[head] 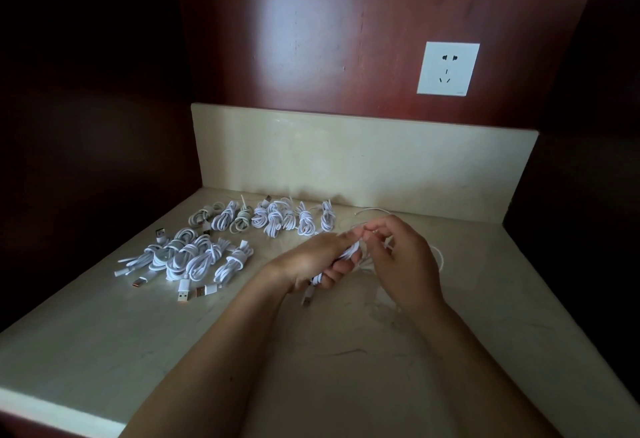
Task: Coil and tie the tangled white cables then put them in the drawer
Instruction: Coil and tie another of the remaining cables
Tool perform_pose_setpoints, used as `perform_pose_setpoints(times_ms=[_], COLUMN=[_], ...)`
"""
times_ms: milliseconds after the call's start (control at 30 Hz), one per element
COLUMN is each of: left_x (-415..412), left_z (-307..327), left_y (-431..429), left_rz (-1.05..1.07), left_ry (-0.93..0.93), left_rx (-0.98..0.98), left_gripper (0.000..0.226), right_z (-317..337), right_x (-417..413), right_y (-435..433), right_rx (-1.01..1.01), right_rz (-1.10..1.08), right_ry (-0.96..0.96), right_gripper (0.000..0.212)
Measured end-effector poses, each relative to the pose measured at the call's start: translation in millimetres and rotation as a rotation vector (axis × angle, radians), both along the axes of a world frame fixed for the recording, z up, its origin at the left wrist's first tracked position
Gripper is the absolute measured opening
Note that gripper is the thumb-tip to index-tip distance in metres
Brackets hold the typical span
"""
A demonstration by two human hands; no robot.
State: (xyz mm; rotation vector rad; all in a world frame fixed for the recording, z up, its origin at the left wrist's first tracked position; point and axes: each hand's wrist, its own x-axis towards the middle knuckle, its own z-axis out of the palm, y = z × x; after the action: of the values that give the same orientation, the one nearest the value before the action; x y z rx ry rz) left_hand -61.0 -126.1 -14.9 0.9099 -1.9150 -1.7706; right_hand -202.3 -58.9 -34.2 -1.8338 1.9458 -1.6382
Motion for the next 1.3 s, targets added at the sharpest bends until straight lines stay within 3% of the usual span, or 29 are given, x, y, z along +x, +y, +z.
perform_pose_setpoints(times_ms=[133,200,400,533,667,800,1000,1100,1167,1300], left_x=[-1,-5,-15,-16,-14,-9,-7,1,3,0], left_z=[-4,-6,-4,-1,5,9,9,11,10,6], left_y=[-2,0,6,5,0,-4,-2,-7,-10,-10], left_rz=[0.222,0.311,0.445,0.506,0.584,0.564,0.563,0.655,0.696,0.690], left_ry=[0.084,0.163,0.511,0.733,0.884,0.820,0.740,0.737,0.719,0.653], left_rx=[-0.324,-0.392,-0.147,-0.015,0.138,0.184,0.077,0.045,0.064,0.117], left_gripper=[0.045,0.043,0.042,0.040,0.041,0.042,0.039,0.039,0.038,0.037], right_z=[3,3,-1,1,1,-8,-5,-3,-4,-4], right_x=[0,3,9,13,14,11,1,-13,-19,-4], right_y=[0,0,-2,-1,-1,-9,-14,-12,-10,-9], right_rx=[-0.026,-0.019,0.014,0.123,0.196,0.248,0.213,0.389,0.477,0.303], right_rz=[-0.022,-0.020,-0.008,-0.036,-0.039,-0.071,-0.211,-0.344,-0.327,-0.166], right_ry=[-0.050,-0.055,-0.031,0.106,0.211,0.358,0.534,0.588,0.554,0.561], right_gripper=[0.019,0.022,0.004,0.017,0.012,0.012,0.008,0.018,0.022,0.038])
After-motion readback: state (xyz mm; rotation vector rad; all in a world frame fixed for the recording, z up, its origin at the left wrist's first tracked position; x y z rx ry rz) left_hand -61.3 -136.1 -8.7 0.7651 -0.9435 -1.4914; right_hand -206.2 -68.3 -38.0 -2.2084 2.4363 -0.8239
